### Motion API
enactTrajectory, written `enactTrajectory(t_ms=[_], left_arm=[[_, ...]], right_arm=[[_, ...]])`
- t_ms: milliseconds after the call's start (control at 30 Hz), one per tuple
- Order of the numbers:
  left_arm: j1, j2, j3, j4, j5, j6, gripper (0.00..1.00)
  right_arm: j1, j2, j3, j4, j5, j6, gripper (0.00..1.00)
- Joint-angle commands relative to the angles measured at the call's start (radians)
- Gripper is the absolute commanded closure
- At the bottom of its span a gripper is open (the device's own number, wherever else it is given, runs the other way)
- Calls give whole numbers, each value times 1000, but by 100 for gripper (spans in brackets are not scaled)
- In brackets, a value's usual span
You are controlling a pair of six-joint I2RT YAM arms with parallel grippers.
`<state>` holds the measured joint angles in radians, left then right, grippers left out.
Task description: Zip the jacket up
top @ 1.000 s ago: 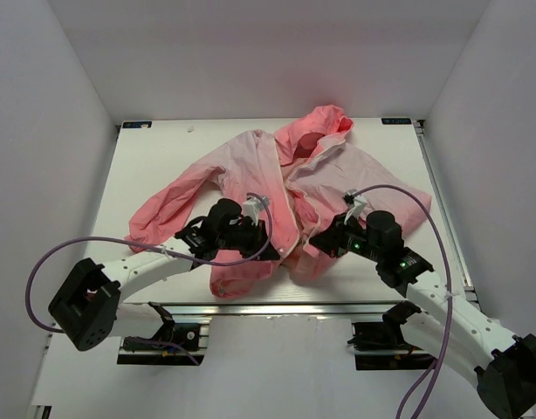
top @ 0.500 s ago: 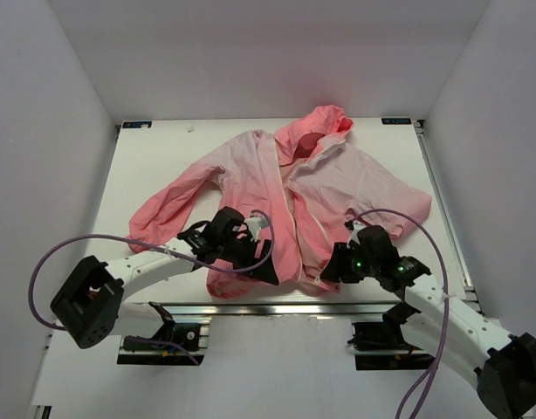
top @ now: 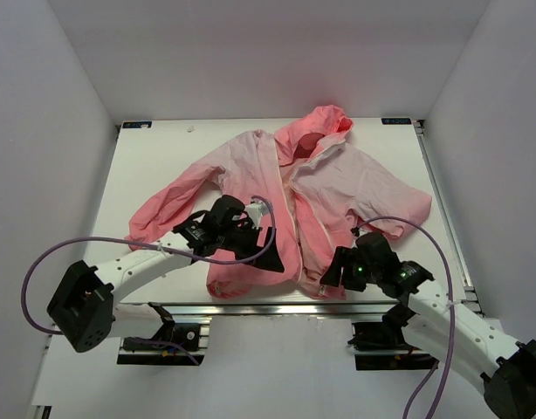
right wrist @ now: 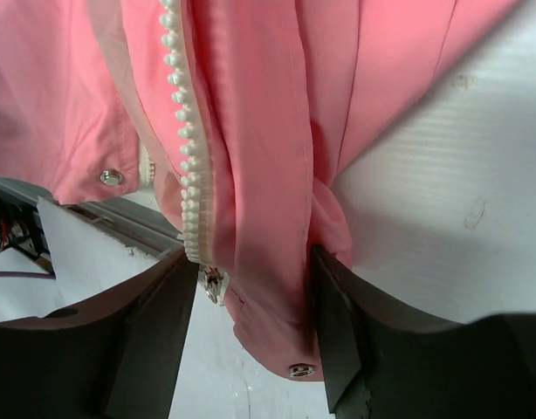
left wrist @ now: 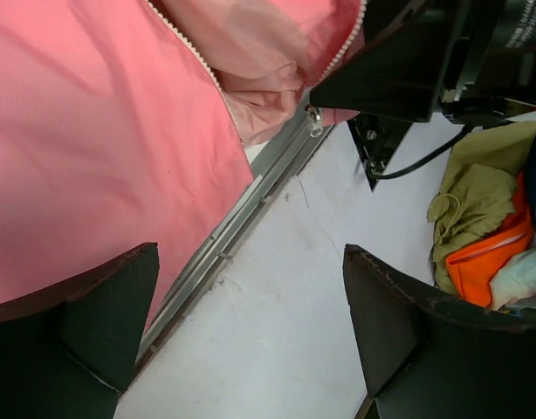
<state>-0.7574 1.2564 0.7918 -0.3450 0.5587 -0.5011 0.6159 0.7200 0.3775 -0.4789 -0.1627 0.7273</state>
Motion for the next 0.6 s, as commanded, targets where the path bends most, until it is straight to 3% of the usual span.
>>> enactTrajectory(t_ms=[0,133,267,433,467,567], left_arm=[[-5,20,40,-8,-13,10,4],[-5,38,52,-6,-11,15,4],[-5,64,84,49,-16,21,3],[-5,164,179,148,-49,9,3],[-5,187,193,171,-63,10,3],[0,306,254,204,-92,22,3]], right_arm=[[33,-13,-11,-56,49,72,40],[48,-30,-22,-105,75,110,41],[54,-51,-43,-40,42,90,72],[59,54,-9,39,44,-23,85],[61,77,13,63,80,-38,95],[62,191,55,109,188,-86,100]])
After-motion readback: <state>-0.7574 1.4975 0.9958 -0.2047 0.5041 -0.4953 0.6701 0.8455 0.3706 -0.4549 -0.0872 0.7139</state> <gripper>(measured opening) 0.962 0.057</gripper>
